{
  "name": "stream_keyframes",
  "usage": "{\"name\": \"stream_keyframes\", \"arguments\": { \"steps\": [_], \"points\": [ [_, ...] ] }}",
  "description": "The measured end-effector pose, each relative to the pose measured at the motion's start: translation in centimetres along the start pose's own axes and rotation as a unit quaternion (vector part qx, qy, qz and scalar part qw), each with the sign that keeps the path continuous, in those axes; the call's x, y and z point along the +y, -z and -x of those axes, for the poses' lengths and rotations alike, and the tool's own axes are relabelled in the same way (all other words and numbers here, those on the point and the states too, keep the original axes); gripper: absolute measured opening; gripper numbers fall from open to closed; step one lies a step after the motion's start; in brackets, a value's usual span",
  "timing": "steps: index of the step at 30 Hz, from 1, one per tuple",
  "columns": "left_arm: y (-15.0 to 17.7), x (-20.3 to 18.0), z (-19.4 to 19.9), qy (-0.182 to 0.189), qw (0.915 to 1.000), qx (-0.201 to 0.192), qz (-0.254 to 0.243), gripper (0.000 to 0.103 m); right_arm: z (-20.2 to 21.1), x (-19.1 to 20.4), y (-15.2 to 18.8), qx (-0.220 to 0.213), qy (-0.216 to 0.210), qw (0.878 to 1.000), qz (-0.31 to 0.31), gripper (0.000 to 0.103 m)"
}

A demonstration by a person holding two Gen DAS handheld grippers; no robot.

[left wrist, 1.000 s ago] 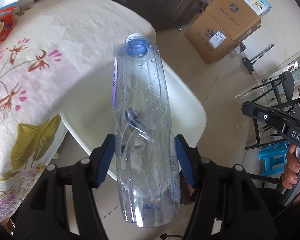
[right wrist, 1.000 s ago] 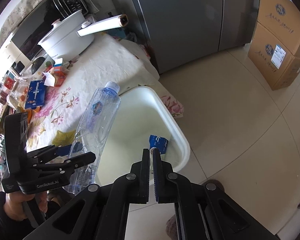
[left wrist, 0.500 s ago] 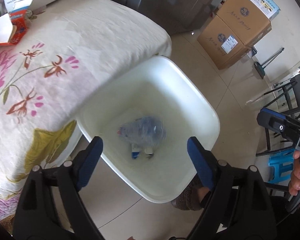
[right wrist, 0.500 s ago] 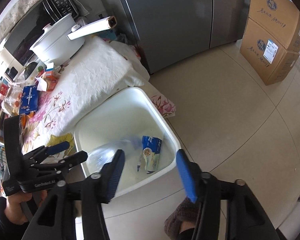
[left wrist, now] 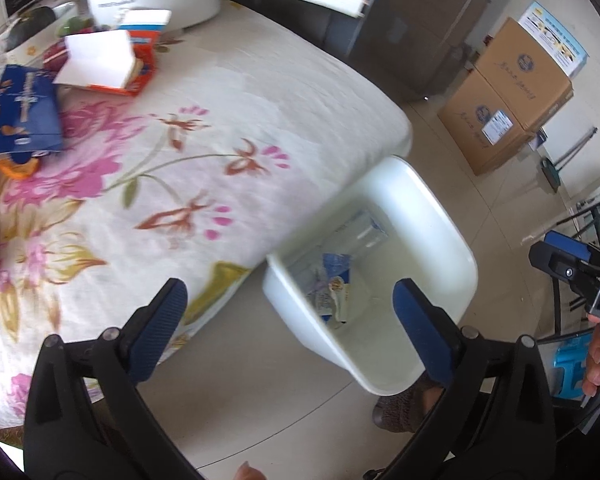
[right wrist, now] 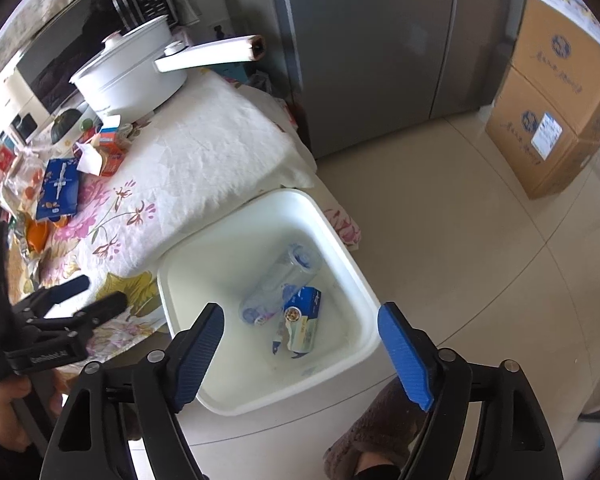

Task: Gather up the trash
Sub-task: 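Move both open tools back over the table trash, then grasp the yellow snack bag with the left tool while the right tool grasps the white printed wrapper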

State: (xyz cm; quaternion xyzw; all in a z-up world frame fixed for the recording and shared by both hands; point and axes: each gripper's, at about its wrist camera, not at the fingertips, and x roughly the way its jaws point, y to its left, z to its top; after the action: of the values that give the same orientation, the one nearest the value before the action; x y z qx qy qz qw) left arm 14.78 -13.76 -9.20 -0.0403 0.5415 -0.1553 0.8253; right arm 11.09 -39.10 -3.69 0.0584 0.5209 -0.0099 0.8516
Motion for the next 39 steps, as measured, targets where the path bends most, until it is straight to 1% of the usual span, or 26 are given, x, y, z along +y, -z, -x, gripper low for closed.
{"name": "stream_keyframes", "arguments": {
  "steps": [7,13,17,19,21,26,28,30,32,33,35,39],
  "points": [
    [0.3,5.5,2.7,-0.034,0.9980,-0.022,0.049,0.102,-0.5,4.2,-0.9,-0.001,-0.008,1.000,0.024,0.084],
    [0.5,10.7,4.8,-0.058,0.9929,-0.038,0.097,0.102,-1.1,7.7,-1.4,-0.001,-0.012,0.999,0.045,0.084],
    [0.6,14.8,6.6,-0.084,0.9870,-0.054,0.126,0.102,-1.6,9.8,-1.8,-0.001,-0.016,0.998,0.055,0.084],
    [0.4,16.6,7.2,-0.107,0.9829,-0.061,0.137,0.102,-1.9,10.8,-1.9,0.000,-0.018,0.998,0.059,0.084],
    [0.5,19.1,7.9,-0.126,0.9782,-0.069,0.150,0.102,-2.2,11.9,-2.1,0.002,-0.019,0.998,0.062,0.084],
    [0.7,24.6,9.1,-0.164,0.9660,-0.091,0.178,0.102,-2.9,14.3,-2.6,0.004,-0.020,0.997,0.076,0.085],
    [0.7,26.8,9.1,-0.171,0.9632,-0.097,0.183,0.101,-3.3,15.2,-2.7,0.004,-0.018,0.996,0.082,0.085],
    [0.3,28.6,8.9,-0.173,0.9635,-0.098,0.180,0.096,-3.5,15.8,-2.8,0.005,-0.016,0.996,0.088,0.085],
    [0.1,29.8,8.7,-0.166,0.9664,-0.098,0.170,0.089,-4.0,16.3,-3.1,0.006,-0.014,0.996,0.092,0.085],
    [-0.1,30.2,8.4,-0.163,0.9680,-0.099,0.163,0.087,-4.1,16.6,-3.2,0.007,-0.014,0.996,0.093,0.085],
    [-0.5,31.0,7.7,-0.157,0.9719,-0.097,0.146,0.082,-4.6,17.0,-3.4,0.010,-0.014,0.995,0.095,0.085],
    [-1.0,30.8,6.7,-0.145,0.9781,-0.098,0.113,0.075,-5.6,17.9,-3.8,0.018,-0.010,0.995,0.102,0.085]
  ]
}}
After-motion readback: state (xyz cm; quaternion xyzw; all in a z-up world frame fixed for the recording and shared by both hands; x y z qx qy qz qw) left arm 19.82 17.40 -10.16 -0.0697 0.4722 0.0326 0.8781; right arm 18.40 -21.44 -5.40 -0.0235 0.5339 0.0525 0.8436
